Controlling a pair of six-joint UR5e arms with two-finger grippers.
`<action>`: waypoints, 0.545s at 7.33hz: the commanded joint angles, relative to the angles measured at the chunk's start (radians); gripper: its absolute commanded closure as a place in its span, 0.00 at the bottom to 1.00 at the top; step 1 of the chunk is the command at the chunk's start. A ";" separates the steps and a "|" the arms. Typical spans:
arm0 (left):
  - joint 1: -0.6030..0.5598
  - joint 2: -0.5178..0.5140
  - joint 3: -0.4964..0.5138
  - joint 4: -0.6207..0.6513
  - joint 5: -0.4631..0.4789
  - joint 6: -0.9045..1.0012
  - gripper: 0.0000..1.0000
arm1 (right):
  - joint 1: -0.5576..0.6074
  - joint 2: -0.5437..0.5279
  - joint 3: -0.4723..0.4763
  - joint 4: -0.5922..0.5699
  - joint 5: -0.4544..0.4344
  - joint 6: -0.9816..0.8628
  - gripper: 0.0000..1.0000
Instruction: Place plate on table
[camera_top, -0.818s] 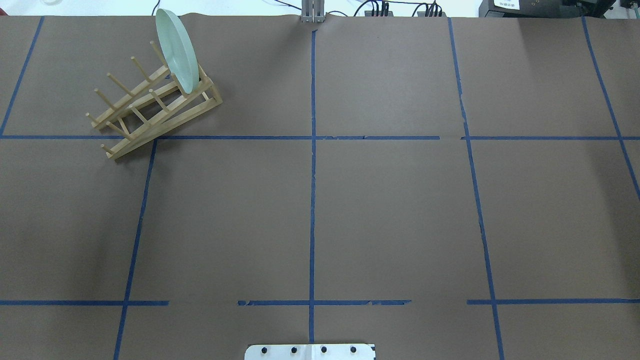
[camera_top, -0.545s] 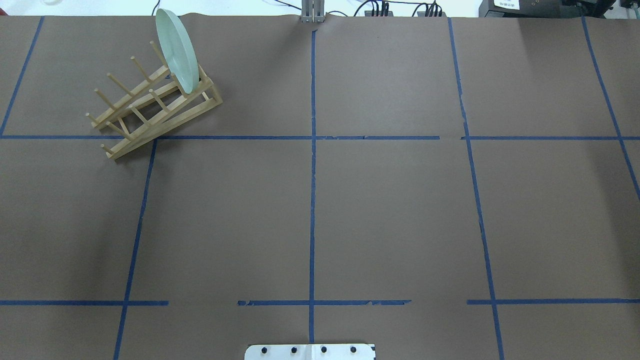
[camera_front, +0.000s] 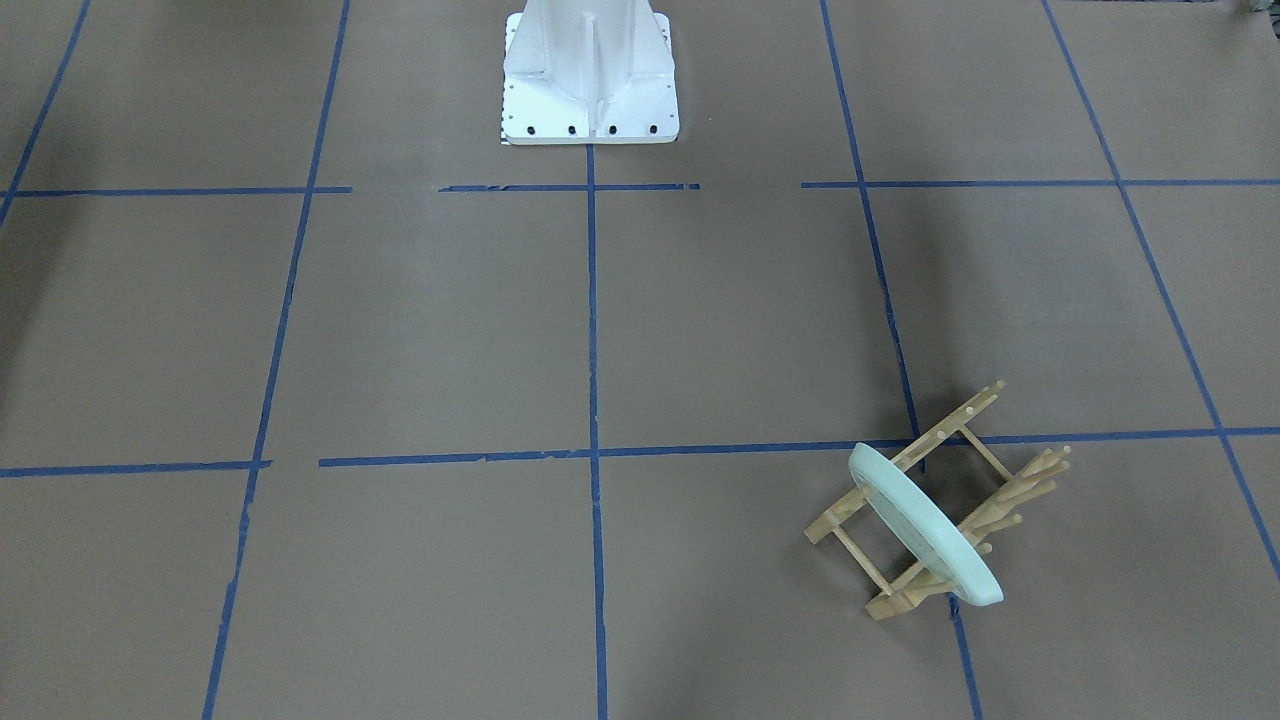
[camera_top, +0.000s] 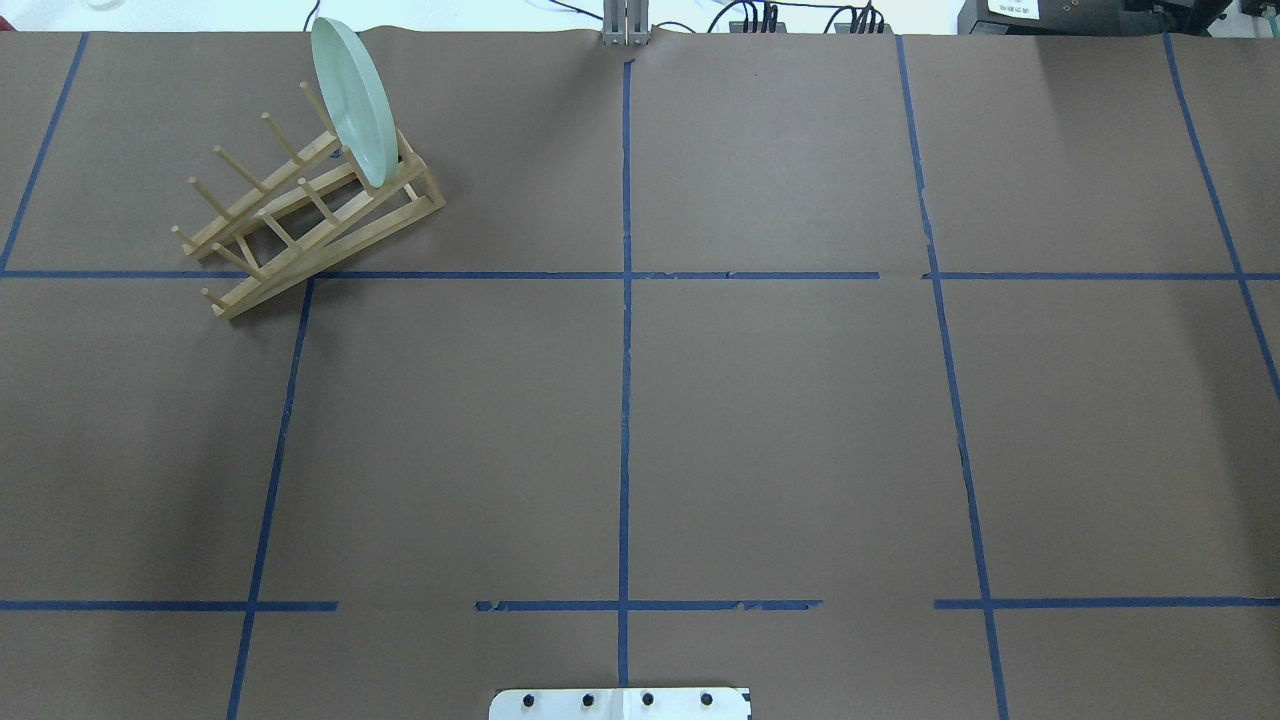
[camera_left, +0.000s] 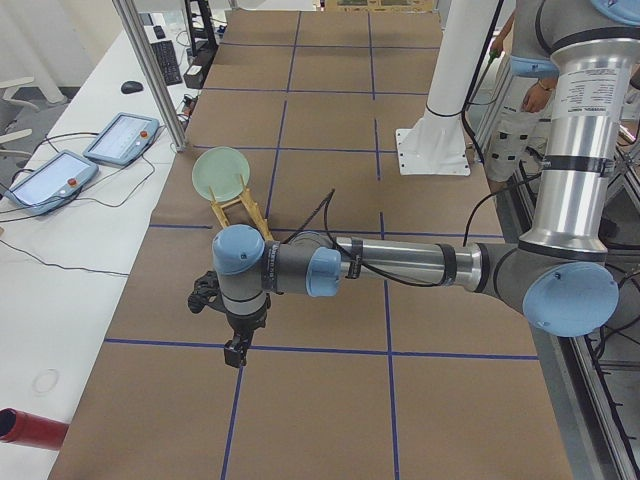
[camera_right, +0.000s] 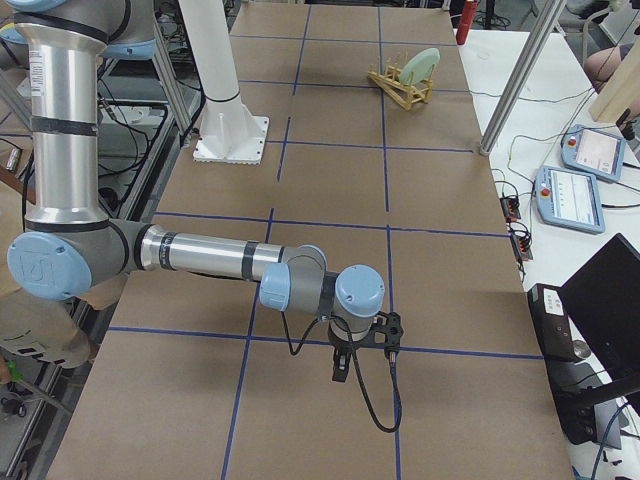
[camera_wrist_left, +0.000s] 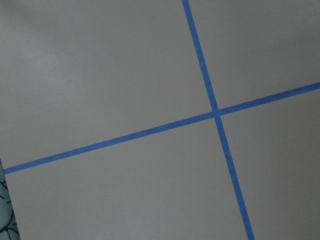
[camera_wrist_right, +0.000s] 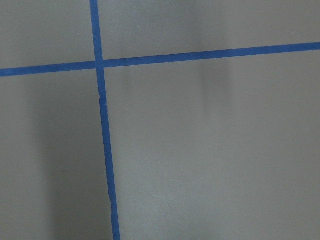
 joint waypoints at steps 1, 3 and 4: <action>-0.003 0.034 -0.008 -0.039 -0.065 -0.039 0.00 | 0.000 0.000 0.000 0.000 0.000 0.000 0.00; 0.004 0.021 -0.110 -0.049 -0.277 -0.362 0.00 | 0.000 0.000 0.000 0.000 0.000 0.000 0.00; 0.017 -0.022 -0.117 -0.164 -0.352 -0.607 0.00 | 0.000 0.000 0.000 0.000 0.000 -0.001 0.00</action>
